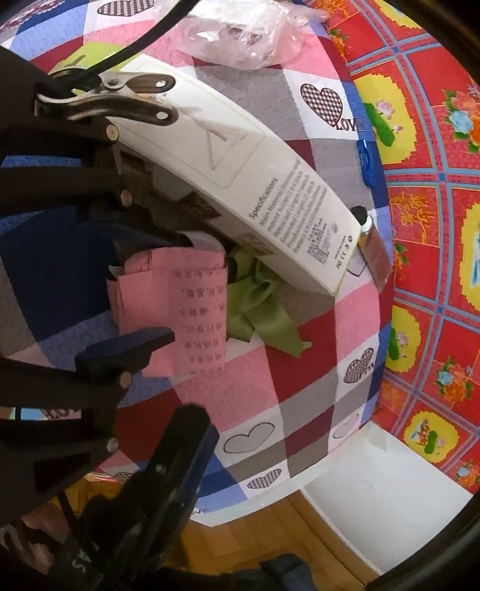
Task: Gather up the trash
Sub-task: 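Close both grippers together on the pink paper, then lift the pink paper with both grippers and carry it over the bucket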
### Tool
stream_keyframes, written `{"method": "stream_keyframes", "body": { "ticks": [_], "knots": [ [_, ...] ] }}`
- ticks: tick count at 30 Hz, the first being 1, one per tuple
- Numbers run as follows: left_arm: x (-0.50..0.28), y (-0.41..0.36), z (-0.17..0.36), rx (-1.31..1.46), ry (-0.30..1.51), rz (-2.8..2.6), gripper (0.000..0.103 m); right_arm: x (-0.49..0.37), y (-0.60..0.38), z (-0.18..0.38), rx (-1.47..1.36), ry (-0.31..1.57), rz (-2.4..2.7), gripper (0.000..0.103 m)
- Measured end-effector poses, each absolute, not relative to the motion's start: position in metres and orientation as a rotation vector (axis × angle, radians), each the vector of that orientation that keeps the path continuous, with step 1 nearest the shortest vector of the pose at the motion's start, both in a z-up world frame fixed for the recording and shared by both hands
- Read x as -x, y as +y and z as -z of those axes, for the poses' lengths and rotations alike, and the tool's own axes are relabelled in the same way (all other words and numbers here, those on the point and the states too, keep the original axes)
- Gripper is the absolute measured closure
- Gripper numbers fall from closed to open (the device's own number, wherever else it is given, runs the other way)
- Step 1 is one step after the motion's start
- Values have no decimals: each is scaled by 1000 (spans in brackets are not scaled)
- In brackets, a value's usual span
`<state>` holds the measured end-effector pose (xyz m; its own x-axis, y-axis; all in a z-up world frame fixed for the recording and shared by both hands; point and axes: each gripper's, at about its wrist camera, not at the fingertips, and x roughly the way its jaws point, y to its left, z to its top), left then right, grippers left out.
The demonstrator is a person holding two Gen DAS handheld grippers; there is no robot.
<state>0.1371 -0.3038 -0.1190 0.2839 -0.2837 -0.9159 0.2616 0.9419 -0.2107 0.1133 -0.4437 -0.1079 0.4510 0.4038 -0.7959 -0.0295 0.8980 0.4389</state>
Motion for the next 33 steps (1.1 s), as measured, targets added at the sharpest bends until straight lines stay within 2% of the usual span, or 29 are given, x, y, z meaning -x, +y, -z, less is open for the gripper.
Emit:
{"method": "stream_keyframes", "body": {
  "ticks": [20,22,27,33],
  "knots": [
    [-136,-304,122,4,1212,448,58,-127,-431,140,-498,1139,-302,67],
    [-135,-305,122,7,1220,464,63,-124,-431,139,-485,1130,-288,72],
    [-130,-306,117,-8,1214,504,75,-115,-437,135,-480,1109,-255,72],
    [-123,-320,108,-52,1212,549,76,-98,-447,123,-487,1071,-204,72]
  ]
}}
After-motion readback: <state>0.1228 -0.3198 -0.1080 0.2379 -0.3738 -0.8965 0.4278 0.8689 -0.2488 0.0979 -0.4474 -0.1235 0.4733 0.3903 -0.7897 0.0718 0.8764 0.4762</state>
